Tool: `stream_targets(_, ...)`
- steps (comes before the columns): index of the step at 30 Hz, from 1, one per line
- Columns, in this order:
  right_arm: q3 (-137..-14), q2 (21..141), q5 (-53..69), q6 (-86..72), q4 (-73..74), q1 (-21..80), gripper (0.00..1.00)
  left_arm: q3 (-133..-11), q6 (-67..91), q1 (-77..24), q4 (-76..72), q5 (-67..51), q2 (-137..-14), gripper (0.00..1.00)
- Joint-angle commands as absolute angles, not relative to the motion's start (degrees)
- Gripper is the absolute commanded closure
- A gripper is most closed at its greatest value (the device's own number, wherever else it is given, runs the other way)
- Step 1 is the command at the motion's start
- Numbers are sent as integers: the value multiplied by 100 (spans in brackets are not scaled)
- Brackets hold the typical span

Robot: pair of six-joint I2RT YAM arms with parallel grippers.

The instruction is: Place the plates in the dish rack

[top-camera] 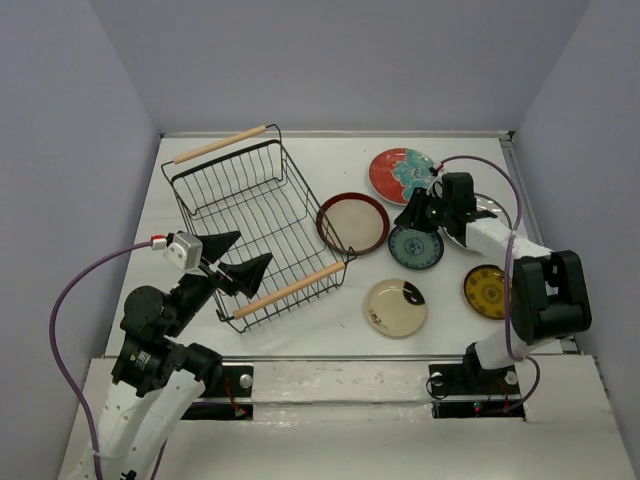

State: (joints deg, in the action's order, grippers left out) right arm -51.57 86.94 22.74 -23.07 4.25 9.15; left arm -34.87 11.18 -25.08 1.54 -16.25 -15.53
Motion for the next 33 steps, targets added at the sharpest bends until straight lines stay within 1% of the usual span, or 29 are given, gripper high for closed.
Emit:
stream_targets(1, -5800, 9306, 1951, -1864, 185, 967, 58, -3604, 1055, -2531, -123, -1626, -1582, 1)
stream_targets(5, -6143, 9860, 1907, -1793, 167, 967, 58, -3595, 1063, -2531, -123, -1643, -1564, 1)
stream_targets(11, -6504, 10432, 1794, -1679, 141, 1247, 58, -3604, 1055, -2531, -167, -1635, -1678, 1)
stream_targets(26, -6759, 11250, 1556, -1784, 70, 1485, 61, -3586, 1081, -2531, -176, -1573, -1652, 1)
stream_targets(27, -6741, 11267, 1512, -1810, 70, 1485, 72, -3577, 1098, -2531, -193, -1556, -1652, 1)
stream_targets(28, -6715, 11215, 1407, -1889, 62, 1485, 88, -3560, 1177, -2523, -228, -1556, -1652, 1)
stream_targets(29, -6680, 11137, 1354, -1924, 70, 1485, 92, -3551, 1213, -2531, -246, -1556, -1652, 1)
stream_targets(33, -6443, 10469, 933, -2021, 70, 1485, 93, -3525, 1266, -2531, -316, -1547, -1626, 1)
